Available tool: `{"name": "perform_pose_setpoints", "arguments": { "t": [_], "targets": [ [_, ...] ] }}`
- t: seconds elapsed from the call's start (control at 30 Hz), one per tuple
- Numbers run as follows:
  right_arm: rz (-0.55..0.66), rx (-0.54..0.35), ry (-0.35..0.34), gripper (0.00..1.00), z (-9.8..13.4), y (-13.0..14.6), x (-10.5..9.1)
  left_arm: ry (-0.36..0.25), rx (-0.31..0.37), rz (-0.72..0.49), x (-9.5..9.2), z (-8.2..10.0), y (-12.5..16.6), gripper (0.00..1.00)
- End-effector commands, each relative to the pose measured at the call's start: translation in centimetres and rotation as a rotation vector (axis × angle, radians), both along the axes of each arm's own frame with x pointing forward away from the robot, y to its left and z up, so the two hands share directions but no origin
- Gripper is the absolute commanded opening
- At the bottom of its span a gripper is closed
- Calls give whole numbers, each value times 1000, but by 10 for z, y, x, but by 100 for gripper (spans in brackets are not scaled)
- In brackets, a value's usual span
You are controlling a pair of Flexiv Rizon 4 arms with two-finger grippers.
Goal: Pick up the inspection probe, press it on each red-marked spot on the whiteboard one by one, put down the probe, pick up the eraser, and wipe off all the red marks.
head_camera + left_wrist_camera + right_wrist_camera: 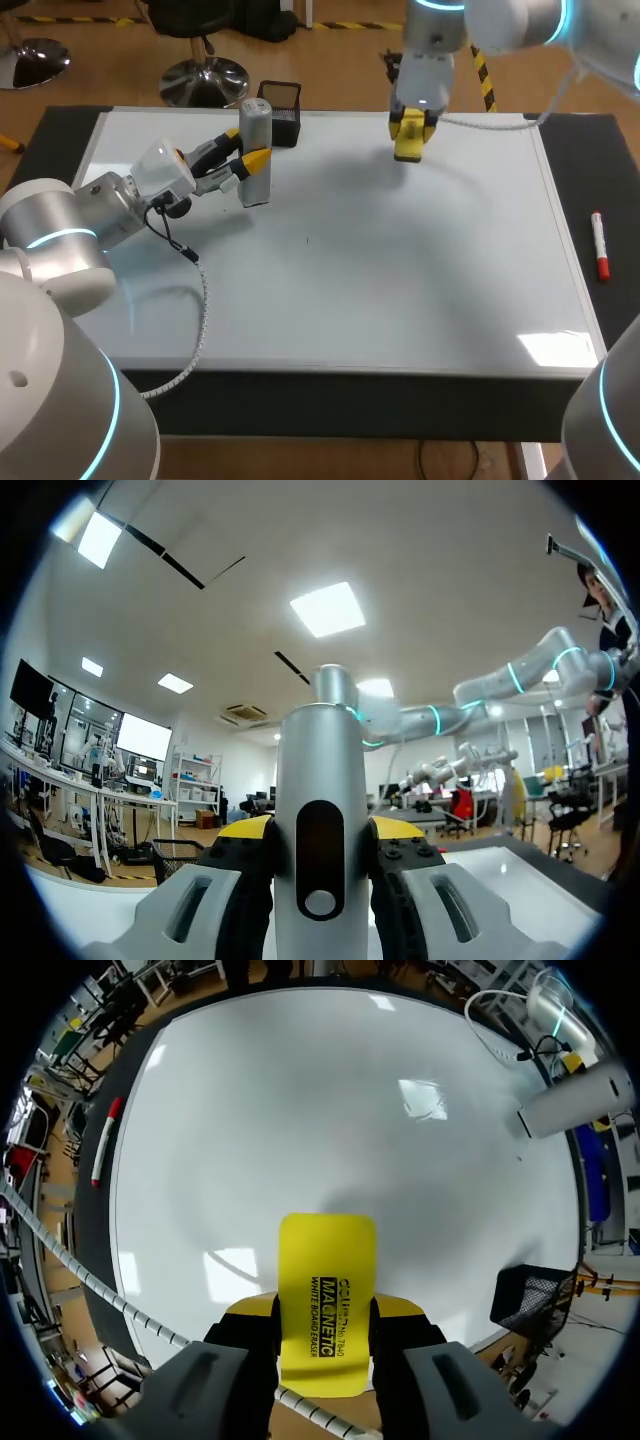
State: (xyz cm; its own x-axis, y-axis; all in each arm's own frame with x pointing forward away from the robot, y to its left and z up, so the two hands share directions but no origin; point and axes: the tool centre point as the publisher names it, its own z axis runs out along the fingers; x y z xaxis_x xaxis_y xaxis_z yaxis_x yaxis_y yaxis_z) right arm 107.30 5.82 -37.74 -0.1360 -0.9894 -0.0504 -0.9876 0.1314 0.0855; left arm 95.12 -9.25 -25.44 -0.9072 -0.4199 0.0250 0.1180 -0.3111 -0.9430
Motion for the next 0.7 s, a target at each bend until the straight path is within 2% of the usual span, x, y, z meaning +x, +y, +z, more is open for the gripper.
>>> {"name": "perform_pose_setpoints", "arguments": {
  "t": [0.03,0.23,0.7],
  "targets": [
    [22,-12,66,0,-6,13,26,-1,0,1,0,1,0,0],
    [53,-3,65,0,-7,28,32,-1,0,1,0,1,0,0],
    [43,2,45,0,2,30,31,-1,0,1,0,1,0,0]
  ]
}}
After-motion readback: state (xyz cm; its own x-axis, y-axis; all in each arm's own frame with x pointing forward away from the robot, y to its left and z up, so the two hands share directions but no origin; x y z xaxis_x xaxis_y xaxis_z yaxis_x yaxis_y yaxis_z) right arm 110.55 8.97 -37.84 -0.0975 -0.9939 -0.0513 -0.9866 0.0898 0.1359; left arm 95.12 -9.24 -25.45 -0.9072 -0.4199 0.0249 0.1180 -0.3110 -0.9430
